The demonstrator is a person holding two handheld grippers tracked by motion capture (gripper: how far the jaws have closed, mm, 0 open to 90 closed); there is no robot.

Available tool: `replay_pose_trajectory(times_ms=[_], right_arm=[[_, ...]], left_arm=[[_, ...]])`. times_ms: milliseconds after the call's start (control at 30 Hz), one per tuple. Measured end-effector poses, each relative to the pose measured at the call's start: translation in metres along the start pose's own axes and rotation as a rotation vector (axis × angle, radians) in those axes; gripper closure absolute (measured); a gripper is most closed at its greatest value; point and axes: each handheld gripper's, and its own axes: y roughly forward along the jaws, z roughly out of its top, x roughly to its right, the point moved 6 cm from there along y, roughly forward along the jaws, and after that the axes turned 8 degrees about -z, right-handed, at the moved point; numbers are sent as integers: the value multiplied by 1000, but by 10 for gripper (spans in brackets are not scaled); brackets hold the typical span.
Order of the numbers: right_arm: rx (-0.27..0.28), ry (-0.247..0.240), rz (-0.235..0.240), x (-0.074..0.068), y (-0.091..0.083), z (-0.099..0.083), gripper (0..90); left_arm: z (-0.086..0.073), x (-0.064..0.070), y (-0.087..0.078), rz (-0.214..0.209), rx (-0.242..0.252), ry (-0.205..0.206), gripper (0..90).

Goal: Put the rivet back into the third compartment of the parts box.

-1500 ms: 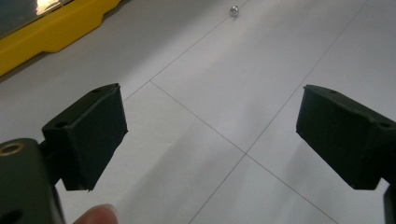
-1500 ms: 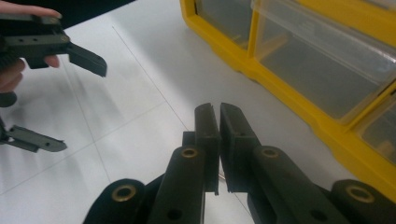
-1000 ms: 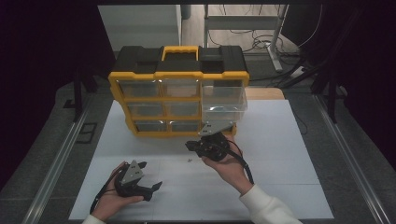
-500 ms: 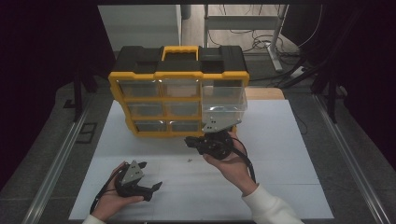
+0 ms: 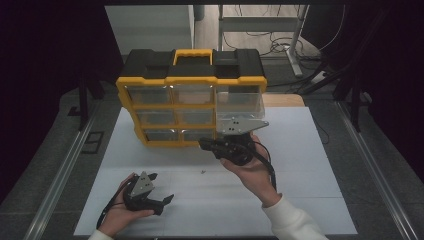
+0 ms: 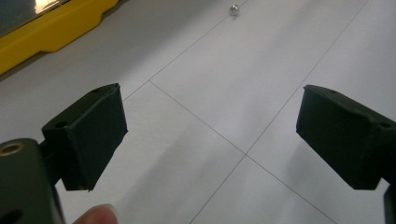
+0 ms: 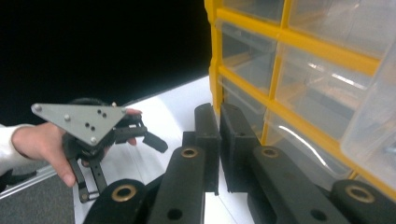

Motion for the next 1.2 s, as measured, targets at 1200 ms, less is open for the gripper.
replay_pose_trajectory(times_ms=[1200], right_arm=[[120, 12, -41, 12, -25, 57, 865]], left_arm=[[0, -2, -2, 3, -1, 4, 91]])
